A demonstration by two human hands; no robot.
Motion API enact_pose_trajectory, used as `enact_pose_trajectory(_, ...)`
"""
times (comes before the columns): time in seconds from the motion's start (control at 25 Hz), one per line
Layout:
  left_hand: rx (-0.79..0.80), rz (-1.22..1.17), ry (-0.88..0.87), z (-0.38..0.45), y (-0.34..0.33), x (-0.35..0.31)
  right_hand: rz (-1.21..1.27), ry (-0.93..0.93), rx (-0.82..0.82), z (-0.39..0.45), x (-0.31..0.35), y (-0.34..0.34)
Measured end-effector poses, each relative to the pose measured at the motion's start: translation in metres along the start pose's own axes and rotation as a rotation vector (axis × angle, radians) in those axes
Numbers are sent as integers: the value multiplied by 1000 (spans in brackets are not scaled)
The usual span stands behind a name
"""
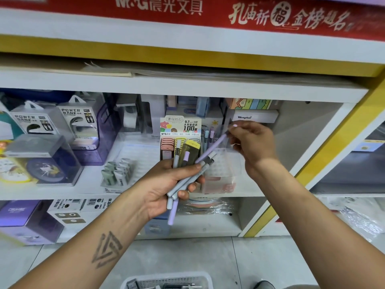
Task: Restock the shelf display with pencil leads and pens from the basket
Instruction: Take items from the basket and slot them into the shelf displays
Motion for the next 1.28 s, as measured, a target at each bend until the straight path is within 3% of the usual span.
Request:
enact_pose_trajectory(0.08, -27, -23, 8, 0, 4, 0, -16, 117, -144, 5, 13, 23)
enact_pose_trajectory(0.16, -75, -59, 9, 1, 11, 0, -190, 279, -174, 5, 29, 28)
enact_pose_trajectory(0.4, -137, -85, -18, 3, 19, -3, -755, 590, 37, -11, 24, -18)
enact_pose_trajectory(0.76, -157, -68, -24, 2, 24, -5, -901, 748, 93, -20, 26, -40)
enact_pose_trajectory(1.16, -159, -30, -55, 1, 21, -8, -1103, 699, 182, -22, 14, -53)
enact_pose_trajectory(1.2, -158, -21, -60, 1, 21, -9, -1055, 648, 183, -21, 14, -52)
enact_pose_trajectory(1.28, -154, -1, -70, 1, 18, -10, -725, 393, 267, -16, 7, -48)
Point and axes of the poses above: each hand's wrist, its own z-axis towards the middle knuckle, its own y-axis out of the back of the hand, x = y × z, the point moved 10 cm from there along z, towards the middle knuckle
